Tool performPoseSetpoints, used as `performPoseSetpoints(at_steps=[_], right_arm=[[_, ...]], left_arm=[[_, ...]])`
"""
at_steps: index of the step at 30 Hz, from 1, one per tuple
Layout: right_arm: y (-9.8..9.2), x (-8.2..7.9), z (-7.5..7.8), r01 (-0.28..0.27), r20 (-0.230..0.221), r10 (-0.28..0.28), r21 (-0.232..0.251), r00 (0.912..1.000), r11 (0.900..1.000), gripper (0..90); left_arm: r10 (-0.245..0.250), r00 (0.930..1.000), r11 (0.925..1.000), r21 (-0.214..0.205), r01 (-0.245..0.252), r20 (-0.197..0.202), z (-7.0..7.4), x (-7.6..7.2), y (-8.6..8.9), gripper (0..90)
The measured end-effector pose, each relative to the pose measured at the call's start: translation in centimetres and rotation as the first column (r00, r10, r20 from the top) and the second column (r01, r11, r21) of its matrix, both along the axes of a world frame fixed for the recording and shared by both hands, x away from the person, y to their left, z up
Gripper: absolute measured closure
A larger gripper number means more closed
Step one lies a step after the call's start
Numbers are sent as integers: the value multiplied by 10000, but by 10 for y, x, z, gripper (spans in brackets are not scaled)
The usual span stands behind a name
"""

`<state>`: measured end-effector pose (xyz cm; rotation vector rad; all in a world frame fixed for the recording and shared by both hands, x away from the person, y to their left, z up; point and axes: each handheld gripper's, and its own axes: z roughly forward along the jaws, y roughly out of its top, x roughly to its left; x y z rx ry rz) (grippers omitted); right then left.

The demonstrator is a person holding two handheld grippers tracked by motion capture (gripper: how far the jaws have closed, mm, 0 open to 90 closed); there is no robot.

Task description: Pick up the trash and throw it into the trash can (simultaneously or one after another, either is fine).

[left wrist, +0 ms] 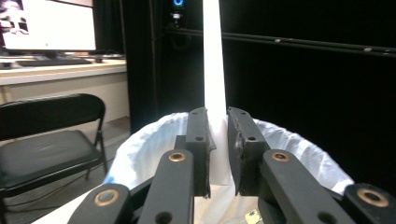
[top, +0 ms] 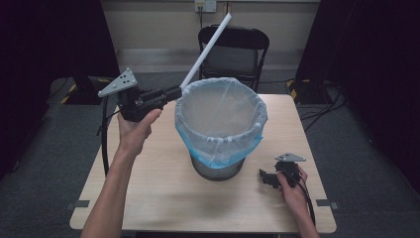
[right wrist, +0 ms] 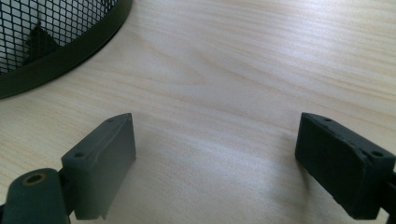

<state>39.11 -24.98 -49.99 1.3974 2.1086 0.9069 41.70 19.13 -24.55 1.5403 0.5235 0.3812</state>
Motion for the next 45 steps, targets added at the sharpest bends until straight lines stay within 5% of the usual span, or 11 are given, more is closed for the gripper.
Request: performPoseSetpoints(at_steps=[16, 28, 39, 45], right_arm=[[0, 0, 0, -1, 2, 1, -2, 10000, 10000, 113], [0, 0, 0, -1, 4, 1, -4, 10000, 10000, 113], [0, 0, 0, -1, 1, 1, -1, 10000, 10000, 112], [0, 0, 0, -2, 2, 2, -3, 10000, 10000, 113]], left_arm=[[-681, 9975, 9962, 526, 689, -170, 2, 2, -35, 795], [-1412, 9874, 9842, 973, 1478, -717, -6, 7, -51, 779], [-806, 9925, 9925, 847, 884, -917, -5, 12, -48, 417], [-854, 9925, 9895, 1086, 948, -880, -6, 15, -47, 288]])
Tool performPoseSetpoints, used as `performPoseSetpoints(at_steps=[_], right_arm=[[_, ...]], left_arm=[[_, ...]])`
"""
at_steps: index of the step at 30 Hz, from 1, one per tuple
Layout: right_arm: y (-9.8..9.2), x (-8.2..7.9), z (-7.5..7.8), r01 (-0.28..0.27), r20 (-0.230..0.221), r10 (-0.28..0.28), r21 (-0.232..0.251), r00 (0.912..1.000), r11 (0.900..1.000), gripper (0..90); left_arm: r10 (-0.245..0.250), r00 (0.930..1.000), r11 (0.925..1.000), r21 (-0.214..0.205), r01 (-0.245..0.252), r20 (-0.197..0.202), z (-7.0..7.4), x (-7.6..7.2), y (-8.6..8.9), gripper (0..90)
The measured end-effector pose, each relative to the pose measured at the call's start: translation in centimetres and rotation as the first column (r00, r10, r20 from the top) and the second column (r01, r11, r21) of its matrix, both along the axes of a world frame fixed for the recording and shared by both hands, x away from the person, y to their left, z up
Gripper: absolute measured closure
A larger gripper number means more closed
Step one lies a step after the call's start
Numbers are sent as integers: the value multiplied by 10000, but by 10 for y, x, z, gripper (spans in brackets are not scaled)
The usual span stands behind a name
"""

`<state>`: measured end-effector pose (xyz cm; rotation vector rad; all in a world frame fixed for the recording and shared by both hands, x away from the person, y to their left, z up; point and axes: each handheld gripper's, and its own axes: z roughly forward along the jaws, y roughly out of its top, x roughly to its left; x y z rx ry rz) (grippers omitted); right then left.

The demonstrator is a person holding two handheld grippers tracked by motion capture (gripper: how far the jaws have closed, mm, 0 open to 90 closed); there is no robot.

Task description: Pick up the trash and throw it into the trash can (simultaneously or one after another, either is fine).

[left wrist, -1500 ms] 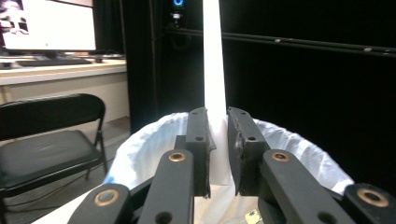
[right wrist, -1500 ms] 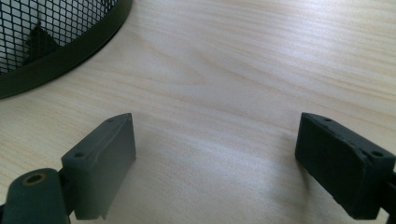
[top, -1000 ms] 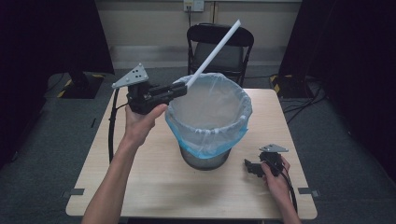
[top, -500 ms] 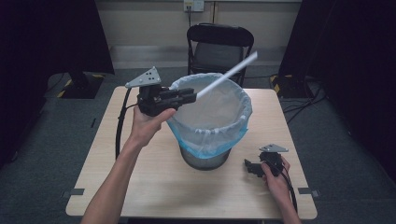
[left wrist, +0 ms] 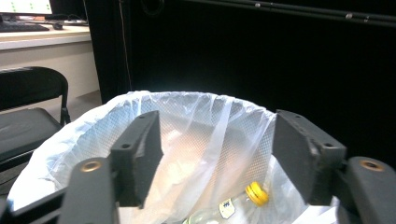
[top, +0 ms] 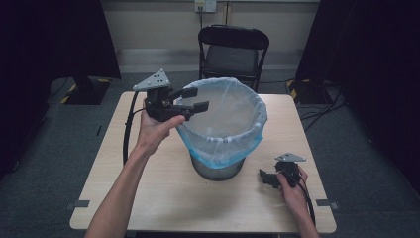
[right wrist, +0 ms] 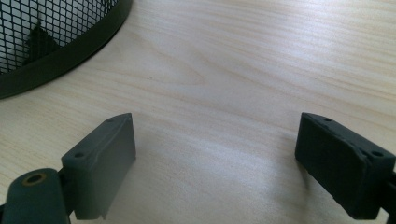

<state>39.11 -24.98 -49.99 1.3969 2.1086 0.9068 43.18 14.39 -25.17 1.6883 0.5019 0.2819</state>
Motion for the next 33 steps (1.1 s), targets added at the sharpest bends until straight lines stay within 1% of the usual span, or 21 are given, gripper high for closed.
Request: performPoseSetpoints(at_steps=[3, 4, 5, 6, 7, 8, 9, 10, 14, 16, 17, 18, 19, 20, 21, 23, 25, 29, 31, 32, 33], right_arm=[[0, 0, 0, -1, 1, 1, -1, 10000, 10000, 113], [0, 0, 0, 1, 1, -1, 0, 10000, 10000, 113], [0, 0, 0, 1, 1, -1, 0, 10000, 10000, 113], [0, 0, 0, 0, 0, 0, 0, 10000, 10000, 113], [0, 0, 0, 1, 0, -1, 1, 10000, 10000, 113], [0, 0, 0, 1, 0, -1, 1, 10000, 10000, 113], [0, 0, 0, -1, 3, 1, -3, 10000, 10000, 113], [0, 0, 0, 2, 1, -2, 0, 10000, 10000, 113], [0, 0, 0, 3, -1, -3, 2, 10000, 10000, 113], [0, 0, 0, 1, 0, -1, 1, 10000, 10000, 113], [0, 0, 0, 1, 0, -1, 1, 10000, 10000, 113], [0, 0, 0, -1, 0, 1, -1, 10000, 10000, 113], [0, 0, 0, -1, 0, 1, -1, 10000, 10000, 113], [0, 0, 0, 0, 2, 0, -1, 10000, 10000, 113], [0, 0, 0, 2, 0, -2, 0, 10000, 10000, 113], [0, 0, 0, 1, 1, -1, 0, 10000, 10000, 113], [0, 0, 0, 2, 1, -2, 0, 10000, 10000, 113], [0, 0, 0, 0, 3, 0, -1, 10000, 10000, 113], [0, 0, 0, 0, 3, 0, -4, 10000, 10000, 113], [0, 0, 0, 0, 3, 0, -4, 10000, 10000, 113], [0, 0, 0, 0, 1, 0, 0, 10000, 10000, 113]], left_arm=[[43, 9999, 9999, -127, -44, -94, 0, 1, 1, 227], [194, 9998, 9997, -127, -195, -102, 0, 1, 3, 202], [194, 9998, 9997, -127, -195, -102, 0, 1, 3, 194], [291, 9996, 9995, -80, -291, 10, 0, 1, 5, 182], [382, 9993, 9992, -112, -382, -35, 0, 1, 6, 161], [485, 9988, 9988, -16, -485, 8, 0, 1, 8, 161], [479, 9988, 9988, -121, -480, -45, -1, 1, 10, 156], [596, 9982, 9982, -113, -597, -70, -1, 1, 14, 156], [599, 9982, 9982, -3, -599, -58, -4, 2, 25, 167], [827, 9965, 9965, -145, -828, -76, -8, 0, 36, 172], [827, 9965, 9965, -145, -828, -76, -8, 0, 36, 175], [999, 9949, 9947, -242, -1002, -121, -10, 0, 44, 175], [999, 9949, 9947, -242, -1002, -121, -10, 0, 44, 173], [1175, 9929, 9926, -284, -1179, -160, -11, 0, 51, 168], [1175, 9929, 9926, -284, -1179, -160, -11, 0, 51, 165], [1287, 9914, 9909, -358, -1294, -225, -11, 0, 59, 164], [1336, 9908, 9899, -454, -1346, -237, -12, 0, 64, 184], [1480, 9887, 9881, -391, -1488, -227, -14, -4, 69, 174], [1685, 9853, 9851, -310, -1693, -276, -16, -5, 75, 172], [1685, 9853, 9851, -310, -1693, -276, -16, -5, 75, 170], [1789, 9833, 9830, -357, -1800, -322, -18, -6, 79, 168]])
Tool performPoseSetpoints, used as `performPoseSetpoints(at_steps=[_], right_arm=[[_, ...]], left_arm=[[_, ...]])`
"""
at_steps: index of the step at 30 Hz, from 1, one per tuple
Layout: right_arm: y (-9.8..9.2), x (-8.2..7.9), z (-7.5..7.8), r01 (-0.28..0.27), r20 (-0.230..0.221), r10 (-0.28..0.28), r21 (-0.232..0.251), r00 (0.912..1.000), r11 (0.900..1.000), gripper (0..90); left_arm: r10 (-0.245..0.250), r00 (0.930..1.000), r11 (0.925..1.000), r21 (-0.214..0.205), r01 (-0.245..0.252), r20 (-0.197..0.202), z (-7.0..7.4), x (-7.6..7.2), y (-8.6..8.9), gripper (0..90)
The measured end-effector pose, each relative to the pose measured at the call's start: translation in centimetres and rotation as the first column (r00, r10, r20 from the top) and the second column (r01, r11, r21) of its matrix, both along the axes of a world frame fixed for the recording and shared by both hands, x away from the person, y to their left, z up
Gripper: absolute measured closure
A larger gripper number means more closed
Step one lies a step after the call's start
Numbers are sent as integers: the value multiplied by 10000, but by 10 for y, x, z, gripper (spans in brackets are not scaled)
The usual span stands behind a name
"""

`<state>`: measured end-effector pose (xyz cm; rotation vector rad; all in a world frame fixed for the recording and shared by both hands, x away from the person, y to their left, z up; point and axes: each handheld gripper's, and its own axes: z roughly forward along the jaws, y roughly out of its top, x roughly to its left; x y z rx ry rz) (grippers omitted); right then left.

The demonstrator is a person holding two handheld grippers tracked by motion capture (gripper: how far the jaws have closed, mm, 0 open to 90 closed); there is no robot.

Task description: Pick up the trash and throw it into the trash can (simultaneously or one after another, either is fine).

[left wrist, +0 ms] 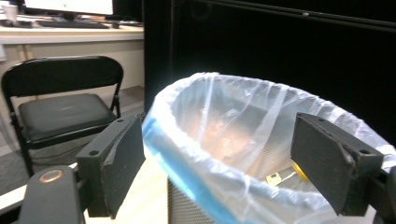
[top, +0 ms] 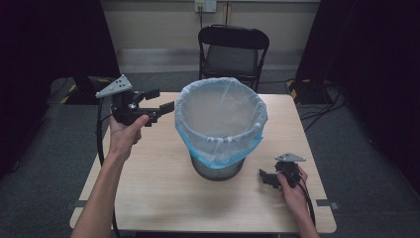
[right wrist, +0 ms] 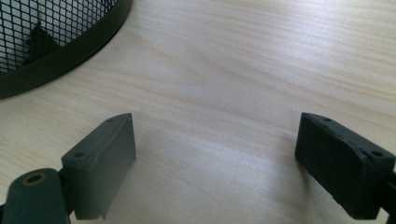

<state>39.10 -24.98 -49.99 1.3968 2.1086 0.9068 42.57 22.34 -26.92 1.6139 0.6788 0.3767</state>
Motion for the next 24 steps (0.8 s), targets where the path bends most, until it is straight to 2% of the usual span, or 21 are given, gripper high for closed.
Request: performPoseSetpoints(at_steps=[4, 6, 7, 8, 9, 13, 15, 18, 20, 24], right_arm=[[0, 0, 0, 1, 0, -1, 0, 10000, 10000, 113], [0, 0, 0, 1, -1, -1, 2, 10000, 10000, 113], [0, 0, 0, 1, 0, -1, 2, 10000, 10000, 113], [0, 0, 0, 1, 0, -1, 2, 10000, 10000, 113], [0, 0, 0, 0, -1, 0, 1, 10000, 10000, 113], [0, 0, 0, 1, 0, -1, 0, 10000, 10000, 113], [0, 0, 0, 1, -1, -1, 0, 10000, 10000, 113], [0, 0, 0, 2, -2, -2, 0, 10000, 10000, 113], [0, 0, 0, 3, -1, -3, 1, 10000, 10000, 113], [0, 0, 0, 2, 1, -2, 0, 10000, 10000, 113]], left_arm=[[270, 9996, 9996, -82, -270, -4, -6, -1, 9, 172], [312, 9995, 9995, -12, -312, -34, -8, 0, 10, 175], [567, 9983, 9982, 211, -564, -103, -13, 0, 14, 173], [567, 9983, 9982, 211, -564, -103, -13, 0, 14, 172], [923, 9956, 9950, 405, -916, -168, -17, -1, 19, 166], [1189, 9921, 9923, 387, -1173, -399, -23, -2, 31, 157], [1273, 9911, 9913, 379, -1258, -393, -25, -3, 34, 157], [1338, 9897, 9893, 656, -1304, -509, -31, -4, 44, 160], [1286, 9895, 9899, 679, -1241, -662, -37, -6, 48, 165], [1499, 9847, 9851, 986, -1411, -893, -48, -7, 53, 166]])
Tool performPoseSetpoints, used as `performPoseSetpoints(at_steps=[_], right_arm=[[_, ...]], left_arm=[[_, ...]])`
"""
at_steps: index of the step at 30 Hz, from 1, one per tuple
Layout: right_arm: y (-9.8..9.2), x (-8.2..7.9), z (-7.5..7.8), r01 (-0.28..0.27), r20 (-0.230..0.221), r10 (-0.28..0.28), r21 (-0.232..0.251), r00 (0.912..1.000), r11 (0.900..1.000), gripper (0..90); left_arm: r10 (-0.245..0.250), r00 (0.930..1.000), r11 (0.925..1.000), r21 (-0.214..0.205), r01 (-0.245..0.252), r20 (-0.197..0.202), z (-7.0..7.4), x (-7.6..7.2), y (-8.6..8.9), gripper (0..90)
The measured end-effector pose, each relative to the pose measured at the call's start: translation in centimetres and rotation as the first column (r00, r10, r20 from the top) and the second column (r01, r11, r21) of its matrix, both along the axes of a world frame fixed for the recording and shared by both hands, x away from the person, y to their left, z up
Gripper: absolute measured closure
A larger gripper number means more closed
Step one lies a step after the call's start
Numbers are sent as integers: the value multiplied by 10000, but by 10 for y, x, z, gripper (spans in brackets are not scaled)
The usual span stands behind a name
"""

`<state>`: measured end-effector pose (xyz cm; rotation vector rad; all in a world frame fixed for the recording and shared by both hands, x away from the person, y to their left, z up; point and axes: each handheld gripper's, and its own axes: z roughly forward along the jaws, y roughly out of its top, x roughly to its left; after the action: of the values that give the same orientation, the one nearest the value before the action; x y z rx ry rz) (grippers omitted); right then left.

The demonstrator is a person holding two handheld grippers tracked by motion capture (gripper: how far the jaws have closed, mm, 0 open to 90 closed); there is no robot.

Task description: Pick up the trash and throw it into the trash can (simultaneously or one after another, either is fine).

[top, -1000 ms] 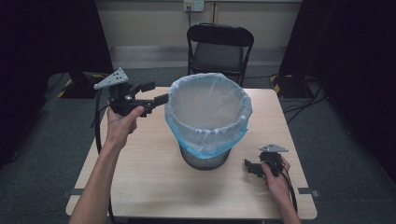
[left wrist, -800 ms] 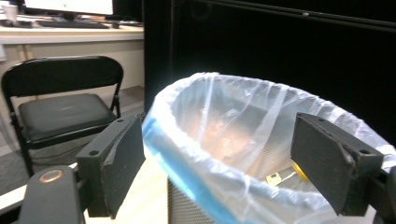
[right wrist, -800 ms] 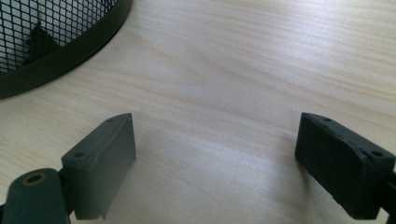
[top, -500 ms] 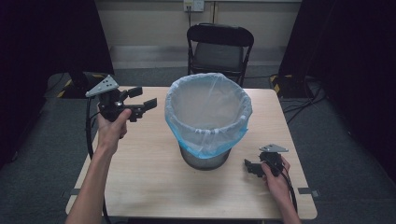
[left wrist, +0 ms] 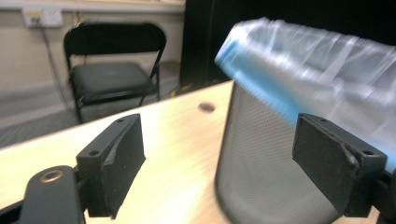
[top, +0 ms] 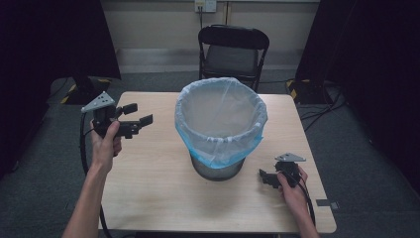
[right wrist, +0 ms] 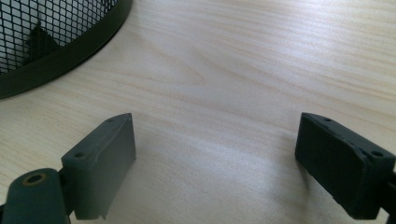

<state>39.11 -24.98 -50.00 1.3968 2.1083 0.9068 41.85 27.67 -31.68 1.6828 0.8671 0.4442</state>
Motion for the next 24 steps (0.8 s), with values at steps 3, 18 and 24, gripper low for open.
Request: performPoseSetpoints(at_steps=[3, 18, 24], right_arm=[[0, 0, 0, -2, -2, 2, 2, 10000, 10000, 113], [0, 0, 0, 1, -2, -1, 2, 10000, 10000, 113], [0, 0, 0, -1, -1, 1, 1, 10000, 10000, 113]], left_arm=[[202, 9996, 9998, 13, -201, -219, -14, -2, 9, 164], [1089, 9882, 9915, 833, -1002, -1078, -57, -5, 33, 167], [1361, 9765, 9891, 796, -1243, -1671, -79, -5, 38, 163]])
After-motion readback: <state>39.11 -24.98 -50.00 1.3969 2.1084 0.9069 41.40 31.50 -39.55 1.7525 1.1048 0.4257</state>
